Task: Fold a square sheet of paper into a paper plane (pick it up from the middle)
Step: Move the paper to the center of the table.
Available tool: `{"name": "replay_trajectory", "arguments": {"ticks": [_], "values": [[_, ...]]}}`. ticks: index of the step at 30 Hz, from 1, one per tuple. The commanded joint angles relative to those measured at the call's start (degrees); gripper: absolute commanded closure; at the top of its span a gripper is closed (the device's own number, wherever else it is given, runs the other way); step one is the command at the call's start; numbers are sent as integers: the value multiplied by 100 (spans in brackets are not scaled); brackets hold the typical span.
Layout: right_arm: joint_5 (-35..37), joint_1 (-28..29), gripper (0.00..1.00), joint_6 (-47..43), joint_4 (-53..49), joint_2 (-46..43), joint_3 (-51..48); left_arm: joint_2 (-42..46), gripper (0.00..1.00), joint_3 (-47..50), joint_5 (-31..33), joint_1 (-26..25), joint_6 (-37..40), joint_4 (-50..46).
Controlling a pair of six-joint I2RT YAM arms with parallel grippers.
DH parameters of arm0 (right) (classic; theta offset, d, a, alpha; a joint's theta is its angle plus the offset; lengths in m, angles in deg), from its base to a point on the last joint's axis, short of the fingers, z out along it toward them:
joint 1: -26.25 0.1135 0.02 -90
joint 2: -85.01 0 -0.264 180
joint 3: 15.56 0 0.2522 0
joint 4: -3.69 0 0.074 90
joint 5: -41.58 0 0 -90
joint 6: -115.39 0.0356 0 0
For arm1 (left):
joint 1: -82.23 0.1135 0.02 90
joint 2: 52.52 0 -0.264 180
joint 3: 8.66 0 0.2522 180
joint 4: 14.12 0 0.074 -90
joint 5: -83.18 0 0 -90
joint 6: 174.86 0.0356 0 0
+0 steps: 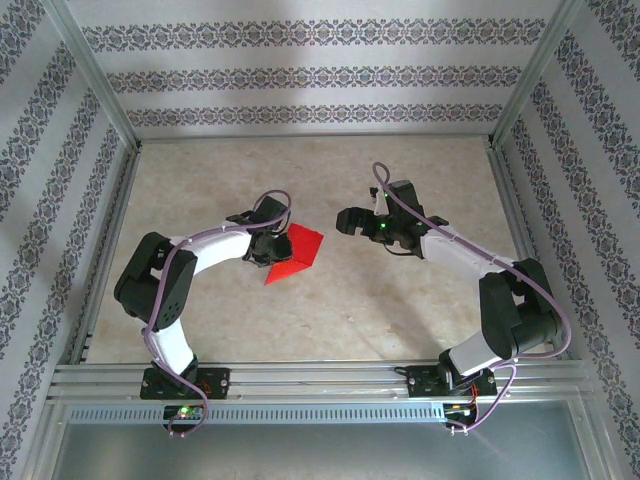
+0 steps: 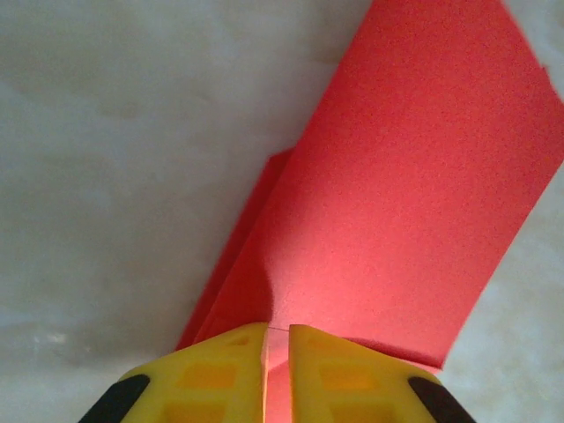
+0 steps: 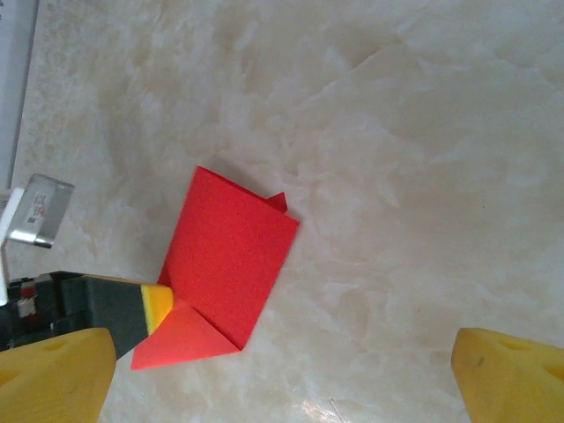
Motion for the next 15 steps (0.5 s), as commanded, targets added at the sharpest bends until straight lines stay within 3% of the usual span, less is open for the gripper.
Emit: {"name": "replay_trajectory", "arguments": {"ticks": [1, 10, 15], "values": [[-136, 63, 2, 71, 144, 63, 116, -44, 87, 115, 258, 138, -308, 0], [-145, 63, 2, 89, 133, 109, 115, -206, 89, 375, -353, 130, -915, 431], [-182, 63, 2, 193, 137, 131, 75, -220, 89, 296, -533, -125, -1297, 502]]}}
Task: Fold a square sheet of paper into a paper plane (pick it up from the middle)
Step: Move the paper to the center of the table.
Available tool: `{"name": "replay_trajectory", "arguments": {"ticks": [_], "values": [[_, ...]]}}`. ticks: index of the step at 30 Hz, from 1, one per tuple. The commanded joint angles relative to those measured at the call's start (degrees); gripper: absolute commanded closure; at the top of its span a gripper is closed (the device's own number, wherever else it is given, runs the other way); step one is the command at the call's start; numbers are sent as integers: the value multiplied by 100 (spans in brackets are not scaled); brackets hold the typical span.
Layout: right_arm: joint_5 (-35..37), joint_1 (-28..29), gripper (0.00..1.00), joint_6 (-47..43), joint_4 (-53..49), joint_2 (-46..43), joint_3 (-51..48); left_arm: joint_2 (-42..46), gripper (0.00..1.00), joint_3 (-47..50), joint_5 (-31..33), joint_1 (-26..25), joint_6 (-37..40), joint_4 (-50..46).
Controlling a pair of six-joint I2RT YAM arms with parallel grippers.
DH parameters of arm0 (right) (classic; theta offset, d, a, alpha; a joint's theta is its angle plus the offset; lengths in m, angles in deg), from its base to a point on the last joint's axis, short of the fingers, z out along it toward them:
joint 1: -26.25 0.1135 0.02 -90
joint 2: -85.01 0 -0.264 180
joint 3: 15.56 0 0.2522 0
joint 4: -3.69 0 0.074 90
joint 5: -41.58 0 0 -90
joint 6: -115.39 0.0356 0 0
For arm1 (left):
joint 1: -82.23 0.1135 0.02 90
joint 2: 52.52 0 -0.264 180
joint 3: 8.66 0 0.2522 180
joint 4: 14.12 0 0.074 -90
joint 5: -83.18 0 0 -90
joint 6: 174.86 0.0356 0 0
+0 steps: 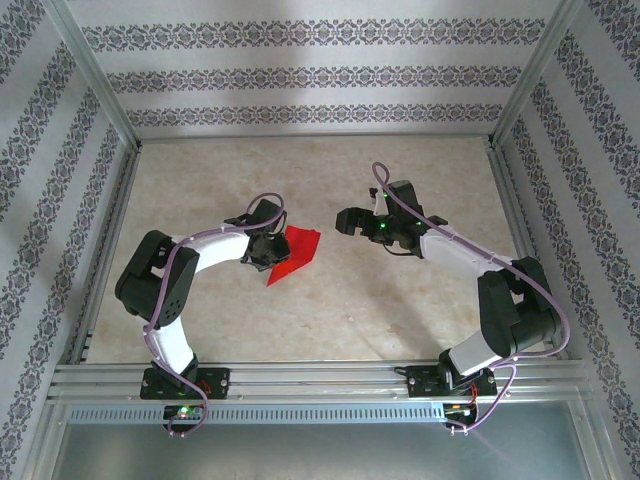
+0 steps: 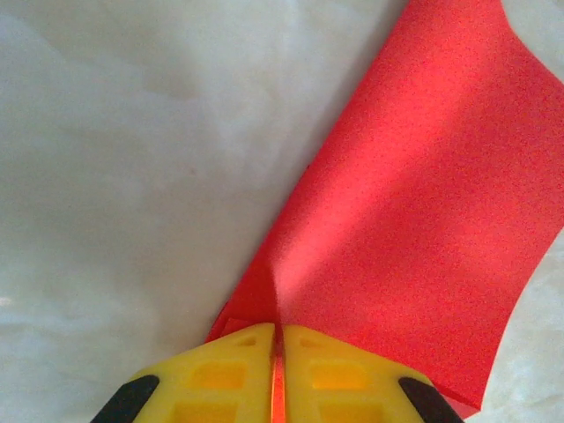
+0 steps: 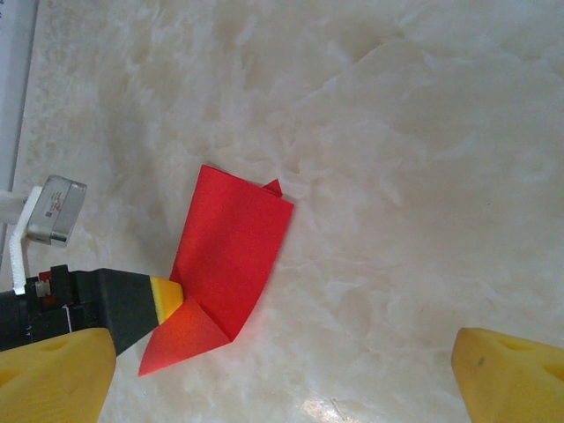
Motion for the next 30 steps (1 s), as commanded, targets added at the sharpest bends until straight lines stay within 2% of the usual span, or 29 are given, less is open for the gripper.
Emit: {"name": "replay_trajectory", "arguments": {"ticks": [1, 6, 7, 11, 19, 30], "values": [[-147, 58, 2, 207, 104, 63, 41, -163, 89, 26, -241, -233, -532, 67], [-406, -15, 4, 867, 133, 45, -210, -258, 89, 15, -297, -647, -1301, 392], [-454, -16, 5, 1063, 114, 45, -274, -308, 86, 27, -333, -745, -1488, 496], [-639, 19, 14, 2003, 108, 46, -617, -432, 87, 93, -289, -1003, -1962, 794], [-375, 384, 32, 3086, 309, 143, -1071, -420, 87, 214, -127, -1041, -1992, 751], [-509, 668, 49, 3354, 594, 786, -881, -439, 87, 210, -136, -1046, -1939, 715]]}}
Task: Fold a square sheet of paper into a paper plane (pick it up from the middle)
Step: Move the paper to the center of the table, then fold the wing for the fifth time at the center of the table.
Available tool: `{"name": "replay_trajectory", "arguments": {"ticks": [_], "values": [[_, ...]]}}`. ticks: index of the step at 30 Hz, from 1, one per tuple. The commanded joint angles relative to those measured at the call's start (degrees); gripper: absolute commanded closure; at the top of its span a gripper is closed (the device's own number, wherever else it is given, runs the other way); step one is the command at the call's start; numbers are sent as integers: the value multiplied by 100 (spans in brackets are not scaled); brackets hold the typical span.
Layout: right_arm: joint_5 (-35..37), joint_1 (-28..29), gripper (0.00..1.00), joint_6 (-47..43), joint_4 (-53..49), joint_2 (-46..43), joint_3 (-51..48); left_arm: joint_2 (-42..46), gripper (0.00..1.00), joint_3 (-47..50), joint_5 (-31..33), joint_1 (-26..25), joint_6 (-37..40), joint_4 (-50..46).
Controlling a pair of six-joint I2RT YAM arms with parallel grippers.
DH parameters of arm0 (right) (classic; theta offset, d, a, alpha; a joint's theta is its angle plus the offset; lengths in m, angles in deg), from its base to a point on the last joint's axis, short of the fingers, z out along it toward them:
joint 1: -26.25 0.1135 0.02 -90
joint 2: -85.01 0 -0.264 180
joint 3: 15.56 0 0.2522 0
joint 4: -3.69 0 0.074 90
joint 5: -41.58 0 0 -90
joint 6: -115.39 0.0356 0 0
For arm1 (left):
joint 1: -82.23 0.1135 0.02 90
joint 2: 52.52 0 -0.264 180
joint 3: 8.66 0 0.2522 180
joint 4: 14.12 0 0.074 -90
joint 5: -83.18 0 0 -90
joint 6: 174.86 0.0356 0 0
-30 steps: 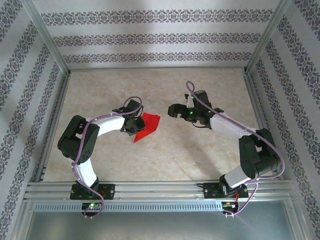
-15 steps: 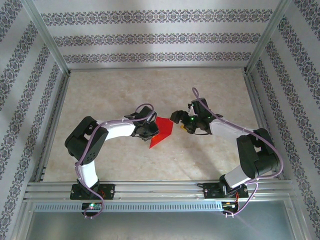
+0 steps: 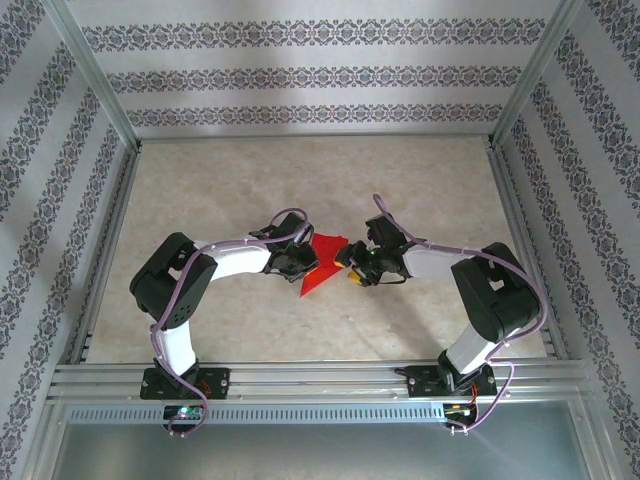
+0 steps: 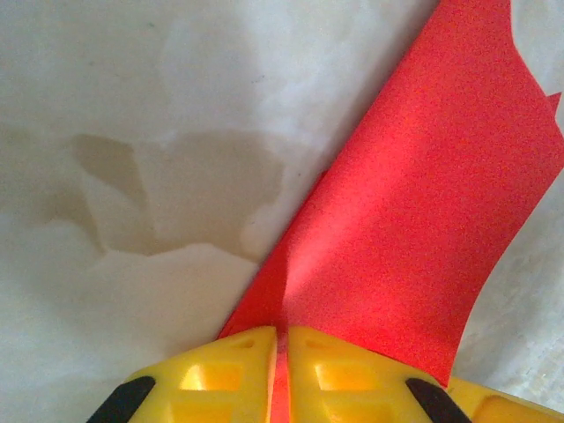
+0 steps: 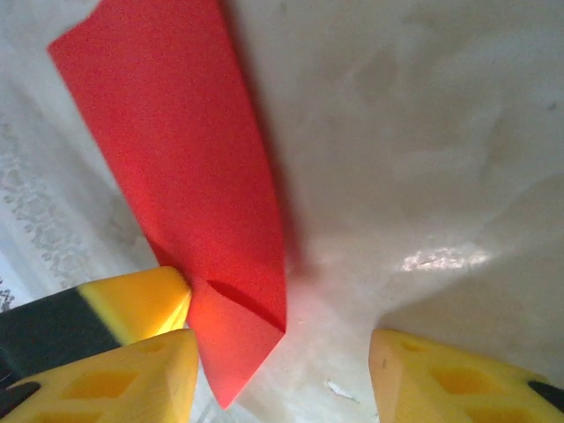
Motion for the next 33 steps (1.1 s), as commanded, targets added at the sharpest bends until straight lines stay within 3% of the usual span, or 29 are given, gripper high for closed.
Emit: {"name": "replay_trajectory", "arguments": {"ticks": [1, 17, 33], "values": [[-89, 75, 51, 128, 201, 120, 140, -178, 87, 186, 88, -49, -151, -191], [-415, 92, 75, 227, 698, 432, 175, -175, 87, 142, 76, -43, -114, -232], [-509, -56, 80, 199, 1099, 255, -9, -171, 87, 141, 73, -40, -84, -234]]}}
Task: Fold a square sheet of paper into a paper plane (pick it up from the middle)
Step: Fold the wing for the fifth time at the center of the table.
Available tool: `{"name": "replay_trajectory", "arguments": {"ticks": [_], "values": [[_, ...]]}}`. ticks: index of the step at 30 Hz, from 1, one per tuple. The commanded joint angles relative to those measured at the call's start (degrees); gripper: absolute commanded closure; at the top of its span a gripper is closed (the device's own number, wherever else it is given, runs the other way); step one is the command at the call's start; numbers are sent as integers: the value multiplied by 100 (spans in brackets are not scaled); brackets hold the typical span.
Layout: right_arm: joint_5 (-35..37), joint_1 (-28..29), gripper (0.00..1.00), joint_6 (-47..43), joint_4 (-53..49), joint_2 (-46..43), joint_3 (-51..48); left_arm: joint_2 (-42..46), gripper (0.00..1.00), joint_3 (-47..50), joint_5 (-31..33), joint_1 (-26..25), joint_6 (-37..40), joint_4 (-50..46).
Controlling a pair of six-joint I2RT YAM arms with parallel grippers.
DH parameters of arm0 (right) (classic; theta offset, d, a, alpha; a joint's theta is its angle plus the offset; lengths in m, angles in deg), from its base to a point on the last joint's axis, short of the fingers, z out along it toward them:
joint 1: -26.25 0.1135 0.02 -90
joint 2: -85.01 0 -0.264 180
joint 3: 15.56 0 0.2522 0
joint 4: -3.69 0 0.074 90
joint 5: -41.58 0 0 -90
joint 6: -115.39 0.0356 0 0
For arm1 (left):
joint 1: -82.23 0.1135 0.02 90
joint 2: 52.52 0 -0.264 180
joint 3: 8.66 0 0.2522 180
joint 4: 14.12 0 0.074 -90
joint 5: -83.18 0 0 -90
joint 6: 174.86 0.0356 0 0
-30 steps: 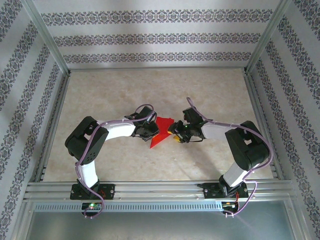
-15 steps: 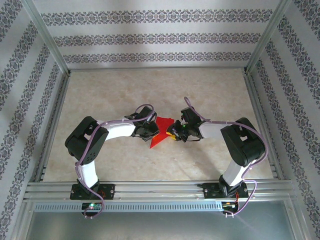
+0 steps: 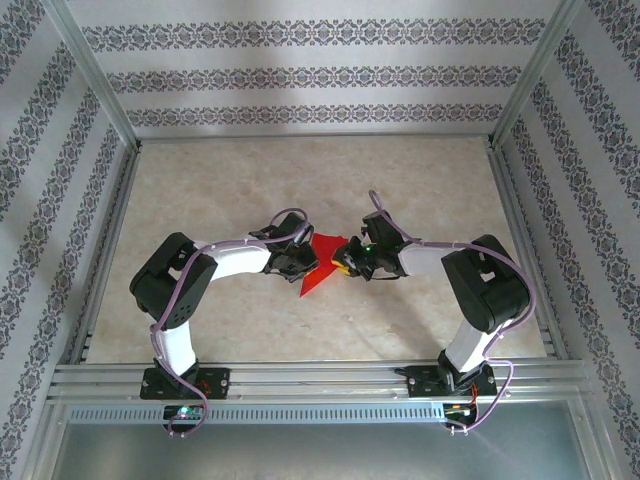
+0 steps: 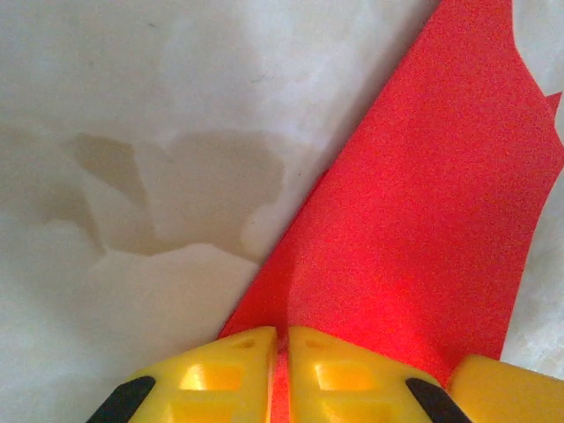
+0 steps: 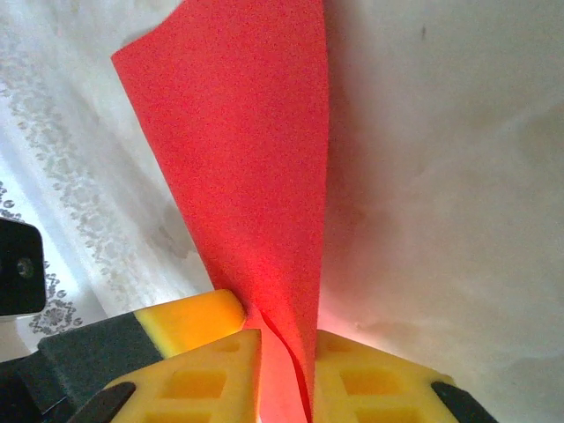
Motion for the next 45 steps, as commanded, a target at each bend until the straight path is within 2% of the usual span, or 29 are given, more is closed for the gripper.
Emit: {"name": "replay_trajectory", "arguments": {"ticks": [1, 6, 9, 16, 19, 23, 26, 35, 39, 45], "values": [[-164, -55, 81, 32, 194, -89, -77, -174, 87, 126, 72, -42, -81, -236], [-195, -55, 88, 50, 208, -22, -86, -112, 87, 114, 72, -36, -9, -218], [-171, -59, 92, 50, 176, -37, -86, 62, 85, 48, 79, 11, 293, -211], [41, -55, 96, -11, -9, -317, -25, 685, 68, -157, 126, 13, 2145, -84], [145, -55, 98, 24, -131, -481, -7, 966, 59, 69, 244, -29, 2934, 80], [209, -55, 99, 100, -293, -580, 54, 1347, 40, 421, 591, -228, 4071, 308], [202, -55, 100, 187, -358, -560, 115, 1538, 34, 722, 825, -466, 4841, 645], [148, -91, 100, 532, -408, -549, 220, 1360, 33, 1095, 1629, -1069, 6040, 1303], [47, -125, 100, 702, -421, -558, 248, 1080, 37, 904, 2207, -1332, 6390, 1170], [-63, -173, 100, 840, -421, -536, 301, 707, 45, 776, 2738, -1510, 6617, 1223]]}}
